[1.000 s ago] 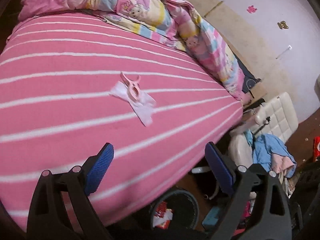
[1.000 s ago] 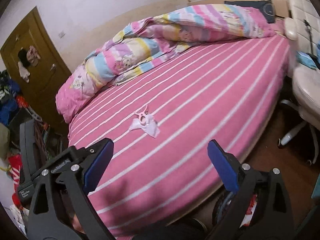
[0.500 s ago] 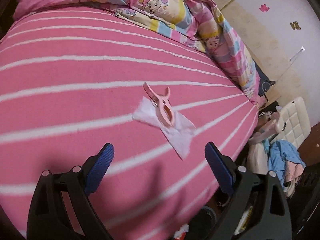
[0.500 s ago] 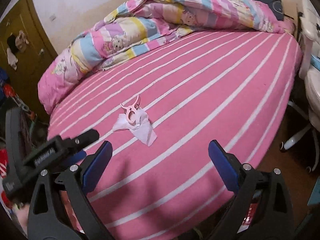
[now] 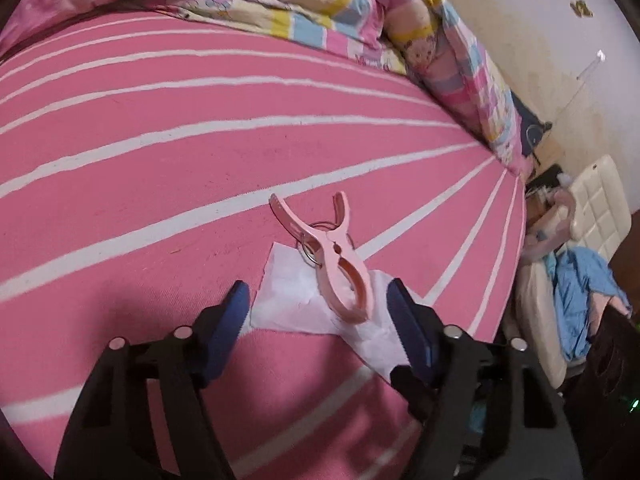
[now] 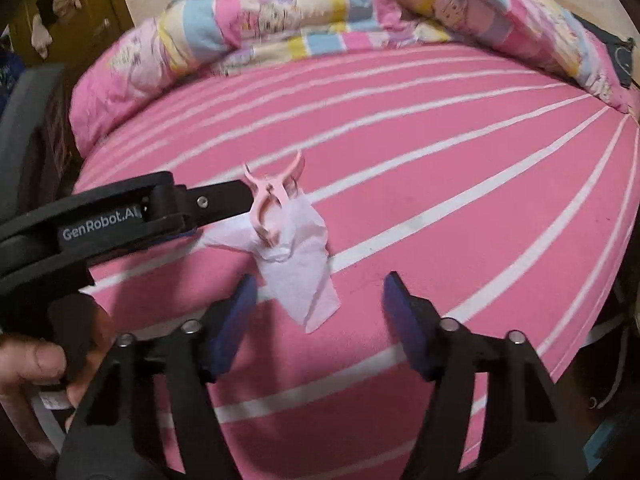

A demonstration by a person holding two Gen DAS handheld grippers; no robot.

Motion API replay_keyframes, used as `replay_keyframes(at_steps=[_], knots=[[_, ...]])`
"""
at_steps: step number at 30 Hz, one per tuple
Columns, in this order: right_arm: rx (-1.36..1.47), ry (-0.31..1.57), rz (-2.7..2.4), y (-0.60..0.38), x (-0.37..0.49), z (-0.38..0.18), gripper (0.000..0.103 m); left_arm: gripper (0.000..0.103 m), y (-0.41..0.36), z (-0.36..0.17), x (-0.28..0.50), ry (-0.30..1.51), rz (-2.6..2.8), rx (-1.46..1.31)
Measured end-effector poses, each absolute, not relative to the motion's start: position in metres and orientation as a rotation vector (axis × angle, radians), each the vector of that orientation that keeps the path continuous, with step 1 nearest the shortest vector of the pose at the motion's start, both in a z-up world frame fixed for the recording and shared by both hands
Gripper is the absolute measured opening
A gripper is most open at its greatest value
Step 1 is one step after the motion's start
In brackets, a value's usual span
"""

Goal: Collect trash
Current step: 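Grasp the pink clothes clip and tissue together with the right tool, then carry the pink clip and tissue in the right tool over the bin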

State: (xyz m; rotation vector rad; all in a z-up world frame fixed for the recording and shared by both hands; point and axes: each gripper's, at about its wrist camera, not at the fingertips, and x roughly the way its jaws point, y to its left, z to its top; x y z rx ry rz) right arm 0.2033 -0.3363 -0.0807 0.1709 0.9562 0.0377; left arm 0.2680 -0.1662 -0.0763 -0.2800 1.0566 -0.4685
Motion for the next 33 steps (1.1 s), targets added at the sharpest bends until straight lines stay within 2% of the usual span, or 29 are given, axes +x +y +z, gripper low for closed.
replay_keyframes(at_steps=[5, 7, 8, 9, 10, 18, 19, 20, 21, 22, 23, 24, 25, 33], knots=[[0.163, 0.946, 0.046, -0.337, 0.213, -0.083, 0.058, 0.067, -0.174, -0.080, 0.276, 1.058, -0.478, -0.233], [0.150, 0.961, 0.055, -0.334, 0.220, -0.087, 0.051, 0.063, -0.179, -0.081, 0.280, 1.054, -0.484, -0.204], [0.129, 0.972, 0.059, -0.330, 0.223, -0.089, 0.048, 0.057, -0.181, -0.083, 0.281, 1.054, -0.493, -0.192], [0.107, 0.978, 0.060, -0.327, 0.226, -0.089, 0.041, 0.053, -0.183, -0.084, 0.282, 1.056, -0.499, -0.181], [0.096, 0.978, 0.061, -0.326, 0.228, -0.088, 0.038, 0.052, -0.185, -0.085, 0.283, 1.052, -0.503, -0.164], [0.055, 0.993, 0.068, -0.319, 0.237, -0.094, 0.036, 0.042, -0.190, -0.089, 0.282, 1.044, -0.551, -0.147], [0.048, 0.994, 0.068, -0.317, 0.238, -0.094, 0.035, 0.040, -0.190, -0.089, 0.281, 1.041, -0.557, -0.146], [0.046, 0.996, 0.071, -0.316, 0.238, -0.094, 0.034, 0.033, -0.191, -0.089, 0.280, 1.042, -0.570, -0.151], [0.051, 0.999, 0.084, -0.315, 0.238, -0.094, 0.030, 0.027, -0.192, -0.090, 0.279, 1.045, -0.582, -0.158], [0.052, 1.000, 0.089, -0.316, 0.237, -0.094, 0.024, 0.026, -0.193, -0.089, 0.279, 1.047, -0.591, -0.160], [0.054, 1.001, 0.097, -0.315, 0.238, -0.094, 0.019, 0.018, -0.195, -0.089, 0.278, 1.048, -0.590, -0.146], [0.053, 1.004, 0.108, -0.314, 0.238, -0.094, 0.010, 0.014, -0.198, -0.090, 0.277, 1.049, -0.589, -0.133], [0.053, 1.004, 0.109, -0.313, 0.238, -0.094, 0.005, 0.010, -0.198, -0.091, 0.276, 1.047, -0.587, -0.132], [0.080, 0.986, 0.108, -0.311, 0.238, -0.088, 0.002, 0.007, -0.189, -0.089, 0.277, 1.055, -0.601, -0.189]])
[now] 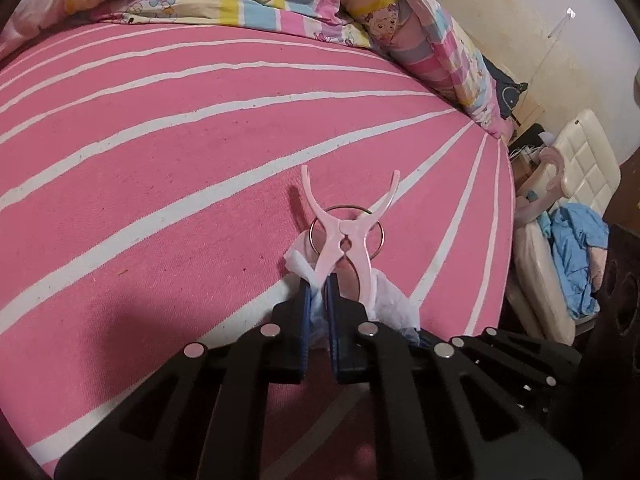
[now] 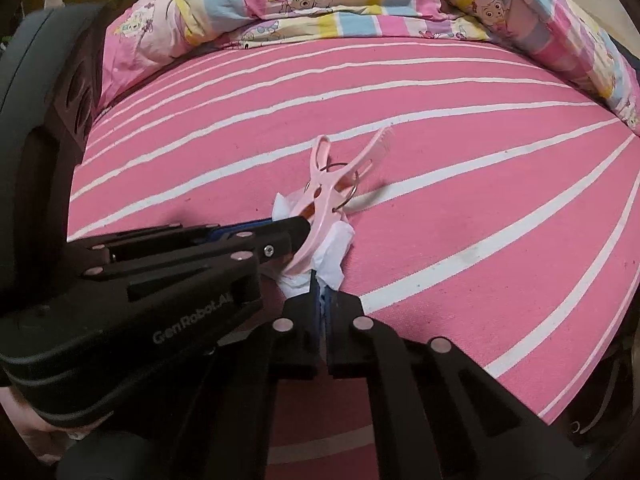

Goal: Collect trash
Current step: 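Carry the pink clip and tissue in the right tool over the bin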

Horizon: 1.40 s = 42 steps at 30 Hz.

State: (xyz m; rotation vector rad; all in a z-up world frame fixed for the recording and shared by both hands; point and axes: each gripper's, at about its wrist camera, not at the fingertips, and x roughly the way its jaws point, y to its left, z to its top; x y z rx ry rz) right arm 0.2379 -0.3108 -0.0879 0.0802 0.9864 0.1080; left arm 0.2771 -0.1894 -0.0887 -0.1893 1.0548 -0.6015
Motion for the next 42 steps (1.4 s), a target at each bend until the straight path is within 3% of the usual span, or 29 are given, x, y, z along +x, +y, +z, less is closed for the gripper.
replay_keyframes(at_steps=[9, 21, 31, 42], knots=[[0.140, 0.908, 0.115, -0.306, 0.216, -0.063, 0.002, 0.007, -0.164, -0.067, 0.264, 1.002, -0.594, -0.289], [0.247, 0.748, 0.122, -0.319, 0.125, 0.011, 0.002, 0.007, -0.152, 0.002, 0.185, 0.891, -0.647, -0.414], [0.262, 0.655, 0.102, -0.335, 0.038, 0.068, 0.002, 0.007, -0.173, 0.060, 0.105, 0.834, -0.703, -0.390], [0.322, 0.645, 0.046, -0.375, -0.061, 0.081, 0.002, 0.007, -0.218, 0.081, 0.015, 0.845, -0.747, -0.299]])
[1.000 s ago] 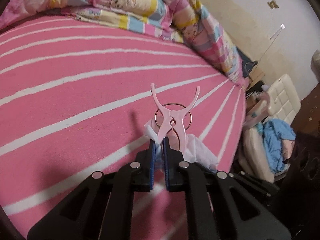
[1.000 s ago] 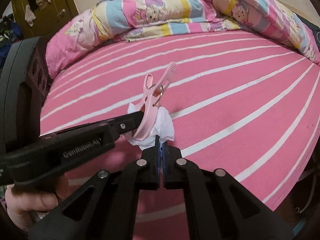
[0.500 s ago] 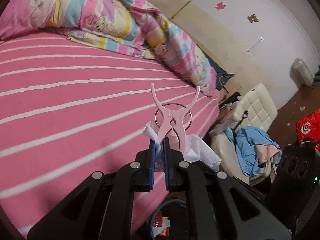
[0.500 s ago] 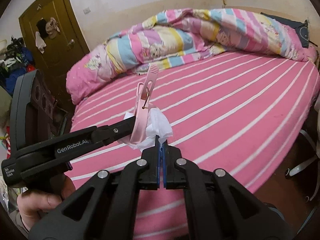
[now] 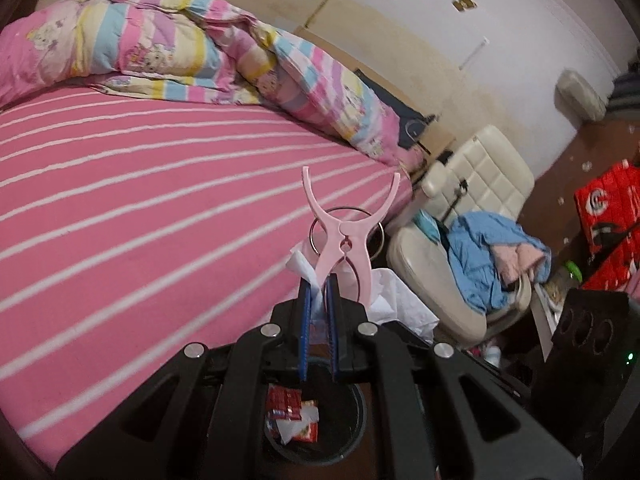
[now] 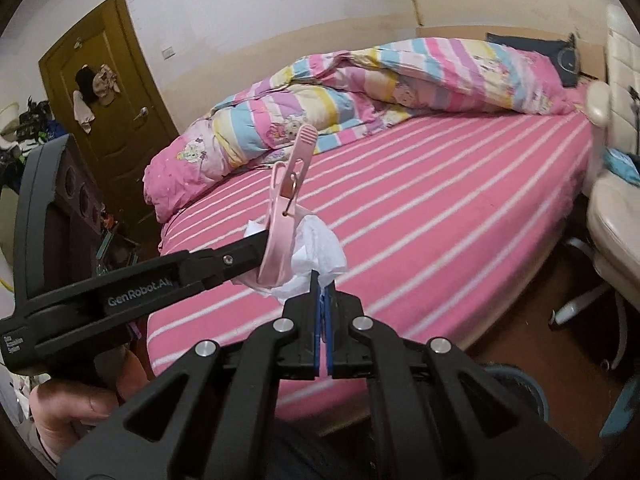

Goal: Collect trash
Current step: 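Carry the pink clip and tissue in the right tool over the bin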

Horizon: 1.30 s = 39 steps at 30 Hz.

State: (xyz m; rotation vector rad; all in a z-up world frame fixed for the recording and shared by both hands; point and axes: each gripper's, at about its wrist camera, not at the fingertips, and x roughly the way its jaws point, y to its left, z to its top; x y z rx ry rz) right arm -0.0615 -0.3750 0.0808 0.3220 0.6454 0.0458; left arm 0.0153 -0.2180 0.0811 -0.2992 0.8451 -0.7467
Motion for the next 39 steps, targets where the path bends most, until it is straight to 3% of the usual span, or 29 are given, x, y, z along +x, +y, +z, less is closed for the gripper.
replay_keyframes(at_steps=[10, 39], knots=[[0.399, 0.674, -0.067, -0.430, -0.130, 0.050, 0.002, 0.007, -0.288, 0.053, -0.030, 0.918, -0.817, -0.171], [0.667, 0.969, -0.311, -0.538, -0.184, -0.117, 0.002, 0.007, -0.441, -0.135, -0.063, 1.365, -0.899, 0.277]])
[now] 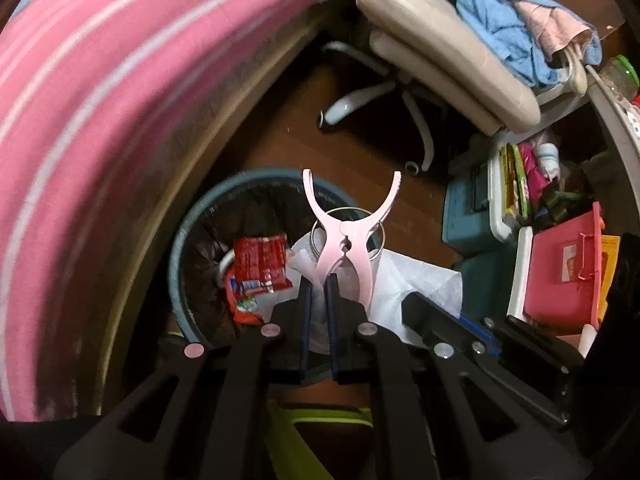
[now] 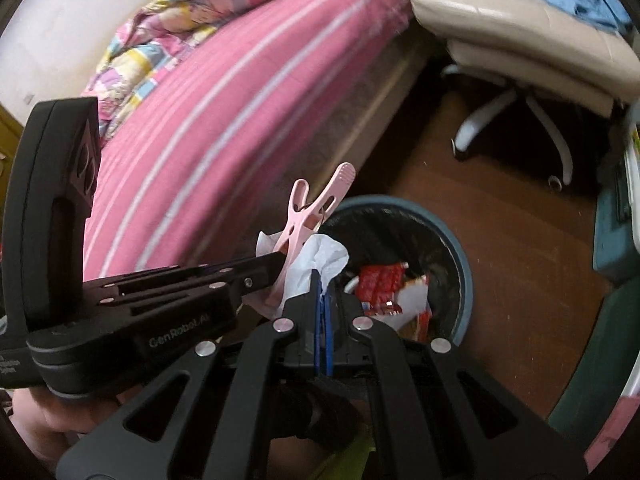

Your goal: Collect trash

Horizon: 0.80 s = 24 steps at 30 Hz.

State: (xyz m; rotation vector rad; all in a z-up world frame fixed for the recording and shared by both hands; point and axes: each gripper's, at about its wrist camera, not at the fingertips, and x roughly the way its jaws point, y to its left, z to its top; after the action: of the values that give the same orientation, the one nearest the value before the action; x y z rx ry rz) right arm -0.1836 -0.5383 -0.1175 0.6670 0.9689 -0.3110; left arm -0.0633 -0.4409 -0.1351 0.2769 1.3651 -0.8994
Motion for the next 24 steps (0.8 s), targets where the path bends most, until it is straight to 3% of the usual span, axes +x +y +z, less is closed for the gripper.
replay_keyframes(at_steps=[13, 16, 17, 20, 21, 22, 24], knots=[[0.758, 1.077, -0.378, -0.556, -0.182, -0.173, 0.005, 0.010, -0.470, -0.199, -0.060, 1.494, -0.834, 0.423], [0.768, 1.088, -0.397, -0.558, -0.181, -0.181, 0.005, 0.020, -0.470, -0.208, -0.055, 1.501, -0.794, 0.450], [0.774, 1.096, -0.407, -0.559, -0.180, -0.185, 0.007, 0.031, -0.470, -0.211, -0.053, 1.499, -0.774, 0.453], [0.784, 1.098, -0.446, -0.566, -0.181, -0.187, 0.017, 0.060, -0.463, -0.212, -0.042, 1.476, -0.691, 0.443], [0.787, 1.091, -0.462, -0.568, -0.182, -0.186, 0.029, 0.071, -0.461, -0.210, -0.038, 1.468, -0.670, 0.424], [0.793, 1.073, -0.473, -0.569, -0.184, -0.184, 0.052, 0.077, -0.458, -0.206, -0.034, 1.454, -0.659, 0.385], [0.799, 1.046, -0.482, -0.567, -0.188, -0.181, 0.080, 0.085, -0.456, -0.199, -0.032, 1.426, -0.654, 0.364]])
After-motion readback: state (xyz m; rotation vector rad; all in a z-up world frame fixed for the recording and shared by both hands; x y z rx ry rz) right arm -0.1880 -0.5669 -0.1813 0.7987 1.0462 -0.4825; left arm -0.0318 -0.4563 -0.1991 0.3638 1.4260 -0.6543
